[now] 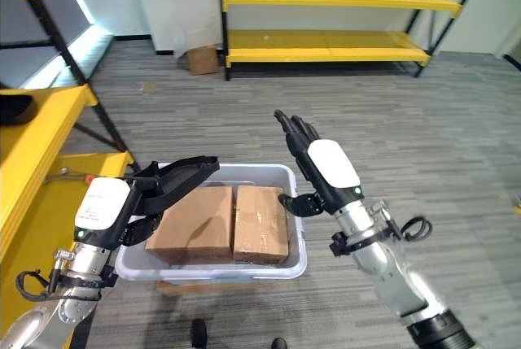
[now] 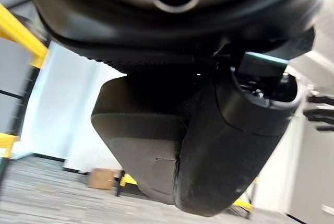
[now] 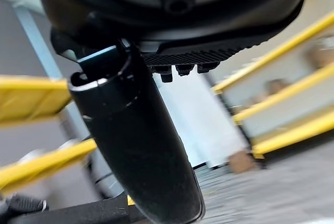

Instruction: Move parts from the plastic box to the shelf.

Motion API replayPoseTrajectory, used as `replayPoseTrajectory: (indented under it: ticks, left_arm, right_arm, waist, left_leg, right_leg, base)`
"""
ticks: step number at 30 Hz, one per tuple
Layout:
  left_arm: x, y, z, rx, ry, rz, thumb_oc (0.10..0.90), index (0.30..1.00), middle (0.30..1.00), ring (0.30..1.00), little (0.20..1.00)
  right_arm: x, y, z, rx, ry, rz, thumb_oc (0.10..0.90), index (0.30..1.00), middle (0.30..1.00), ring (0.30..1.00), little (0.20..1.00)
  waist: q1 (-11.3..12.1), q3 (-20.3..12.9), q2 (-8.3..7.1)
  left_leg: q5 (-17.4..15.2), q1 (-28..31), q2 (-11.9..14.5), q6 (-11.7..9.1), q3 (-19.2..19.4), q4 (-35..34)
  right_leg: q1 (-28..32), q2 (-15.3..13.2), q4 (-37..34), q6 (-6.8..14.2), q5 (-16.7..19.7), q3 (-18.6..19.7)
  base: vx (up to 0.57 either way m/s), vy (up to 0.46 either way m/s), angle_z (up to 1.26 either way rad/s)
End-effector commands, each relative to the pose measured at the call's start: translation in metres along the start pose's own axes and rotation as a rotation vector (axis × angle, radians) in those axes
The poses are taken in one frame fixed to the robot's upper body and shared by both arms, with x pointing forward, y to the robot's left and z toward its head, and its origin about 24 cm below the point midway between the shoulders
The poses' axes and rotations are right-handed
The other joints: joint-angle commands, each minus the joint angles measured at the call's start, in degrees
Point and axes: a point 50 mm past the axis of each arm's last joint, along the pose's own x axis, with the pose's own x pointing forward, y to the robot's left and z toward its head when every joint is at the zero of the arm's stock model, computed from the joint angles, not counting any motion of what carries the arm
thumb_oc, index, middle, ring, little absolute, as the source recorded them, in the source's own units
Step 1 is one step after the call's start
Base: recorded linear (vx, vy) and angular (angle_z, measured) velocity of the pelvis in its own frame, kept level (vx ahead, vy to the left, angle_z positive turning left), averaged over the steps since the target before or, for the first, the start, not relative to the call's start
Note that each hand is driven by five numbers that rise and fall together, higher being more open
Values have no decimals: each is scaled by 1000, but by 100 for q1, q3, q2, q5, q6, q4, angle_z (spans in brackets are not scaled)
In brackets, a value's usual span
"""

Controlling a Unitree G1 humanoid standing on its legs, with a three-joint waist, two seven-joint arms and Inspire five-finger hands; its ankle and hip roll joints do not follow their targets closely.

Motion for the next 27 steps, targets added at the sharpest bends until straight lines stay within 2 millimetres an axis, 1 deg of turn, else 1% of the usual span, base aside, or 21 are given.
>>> replayPoseTrajectory:
  ticks: [1,2,5,8,9,10,11,12,13,14,15,17,19,20,21,22,23,24,25,26,27]
  left_arm:
    - [43,63,22,25,-179,426,400,300,300,300,300]
    - [44,65,24,11,-191,443,400,300,300,300,300]
    - [48,70,33,2,-236,492,400,300,300,300,300]
    - [52,72,37,-1,-261,503,400,300,300,300,300]
    - [54,75,39,0,-267,528,400,300,300,300,300]
    - [54,77,39,4,-267,540,400,300,300,300,300]
    - [53,77,40,3,-275,539,400,300,300,300,300]
    - [53,77,40,2,-276,537,400,300,300,300,300]
    - [53,78,41,10,-282,551,400,300,300,300,300]
    - [53,78,42,9,-284,549,400,300,300,300,300]
    - [54,78,43,11,-294,550,400,300,300,300,300]
    - [53,77,44,17,-296,557,400,300,300,300,300]
    - [50,78,42,51,-295,561,400,300,300,300,300]
    - [48,79,39,73,-282,572,400,300,300,300,300]
    - [46,80,38,83,-276,580,400,300,300,300,300]
    - [45,81,37,104,-269,590,400,300,300,300,300]
    - [46,81,37,114,-275,590,400,300,300,300,300]
    - [48,83,38,118,-282,594,400,300,300,300,300]
    - [50,81,38,105,-285,595,400,300,300,300,300]
    - [51,80,38,101,-281,591,400,300,300,300,300]
    - [52,76,38,85,-276,581,400,300,300,300,300]
  right_arm:
    - [37,-50,36,15,-256,-296,900,1000,1000,1000,1000]
    - [37,-50,36,22,-252,-310,900,1000,1000,1000,1000]
    - [36,-49,39,26,-260,-340,900,1000,1000,1000,1000]
    - [27,-47,34,25,-225,-349,900,1000,1000,1000,1000]
    - [21,-48,30,22,-192,-367,900,1000,1000,1000,1000]
    - [19,-48,28,25,-182,-372,900,1000,1000,1000,1000]
    - [17,-49,27,28,-172,-392,900,1000,1000,1000,1000]
    - [16,-49,27,27,-170,-392,900,1000,1000,1000,1000]
    - [13,-51,26,19,-159,-401,900,1000,1000,1000,1000]
    - [12,-51,25,18,-156,-402,900,1000,1000,1000,1000]
    - [12,-51,25,22,-151,-411,900,1000,1000,1000,1000]
    - [13,-49,25,28,-145,-424,900,1000,1000,1000,1000]
    - [11,-44,24,31,-121,-429,900,1000,1000,1000,1000]
    - [11,-42,25,30,-119,-428,900,1000,1000,1000,1000]
    - [10,-39,24,30,-107,-421,900,1000,1000,1000,1000]
    - [8,-36,22,27,-91,-416,900,1000,1000,1000,1000]
    - [6,-35,21,27,-81,-417,900,1000,1000,1000,1000]
    - [2,-33,18,5,-58,-408,900,1000,1000,1000,1000]
    - [-2,-30,17,0,-45,-403,900,1000,1000,1000,1000]
    - [-3,-30,17,-3,-39,-398,900,1000,1000,1000,1000]
    - [-6,-27,15,-2,-33,-376,900,1000,1000,1000,1000]
  waist:
    - [238,49,-218]
    - [210,95,-256]
    - [123,56,-358]
    - [9,-12,-335]
    - [-101,-93,-249]
    - [-154,-128,-183]
    - [-207,-176,-127]
    - [-215,-187,-129]
    - [-244,-262,-88]
    - [-245,-270,-106]
    - [-200,-251,-95]
    - [-111,-203,-118]
    - [106,-200,-202]
    - [210,-210,-229]
    - [251,-220,-276]
    - [318,-211,-361]
    - [332,-242,-373]
    - [340,-238,-433]
    - [144,-195,-424]
    - [88,-187,-393]
    - [-59,-177,-294]
  left_leg:
    - [-231,101,317,-78,-18,670]
    - [-332,69,360,-16,183,1001]
    - [-750,96,485,112,573,1927]
    - [-1013,349,654,113,664,2544]
    - [-1157,701,795,16,719,2514]
    - [-1310,937,833,-18,787,2319]
    - [-1616,1104,745,40,937,1924]
    - [-1628,1149,712,75,945,1854]
    - [-1901,1233,644,85,1158,1519]
    - [-1906,1248,609,109,1150,1488]
    - [-2060,1193,509,170,1091,1497]
    - [-2301,1076,176,339,897,1609]
    - [-2384,949,-333,532,617,1485]
    - [-2378,937,-560,634,479,1406]
    - [-2342,956,-708,709,396,1337]
    - [-2177,944,-965,809,354,1193]
    - [-2204,943,-1045,816,210,1161]
    - [-2058,837,-1218,844,155,1143]
    - [-1956,791,-1291,880,-65,1101]
    - [-1866,772,-1313,925,-116,1044]
    - [-1683,814,-1362,1043,-276,876]
  right_leg:
    - [-639,-391,894,141,-142,-542]
    - [-756,-483,997,114,-144,-667]
    - [-1058,-661,1202,29,-110,-924]
    - [-1110,-809,1401,-16,-192,-1347]
    - [-1159,-958,1575,84,-256,-1542]
    - [-1240,-1042,1738,140,-268,-1679]
    - [-1299,-1178,1864,233,-233,-1822]
    - [-1295,-1217,1896,272,-236,-1830]
    - [-1314,-1437,2043,335,-163,-1936]
    - [-1323,-1484,2090,363,-176,-1939]
    - [-1366,-1648,2212,425,-142,-1979]
    - [-1353,-1920,2314,556,27,-1936]
    - [-1202,-2315,2221,829,380,-2003]
    - [-1142,-2428,2183,912,524,-1971]
    - [-1093,-2522,2150,964,623,-1949]
    - [-1034,-2721,2059,955,943,-2059]
    - [-939,-2761,2016,1117,1026,-1945]
    - [-909,-2888,1950,1040,1267,-2008]
    - [-1014,-2664,1920,985,1365,-1318]
    - [-1131,-2453,1957,907,1256,-943]
    - [-1387,-1594,2286,642,688,-241]
  base:
    - [-390,-111,55]
    - [-405,-82,94]
    - [-221,-64,113]
    - [-134,35,118]
    - [-102,190,186]
    - [-67,250,147]
    - [-30,174,105]
    - [-5,232,78]
    - [12,168,60]
    - [-24,252,58]
    - [-11,194,74]
    - [-46,303,80]
    - [-75,441,82]
    - [-39,400,108]
    - [-81,388,124]
    - [-15,293,106]
    - [-70,304,89]
    - [-24,227,94]
    - [-104,241,121]
    - [-48,322,171]
    - [3,352,146]
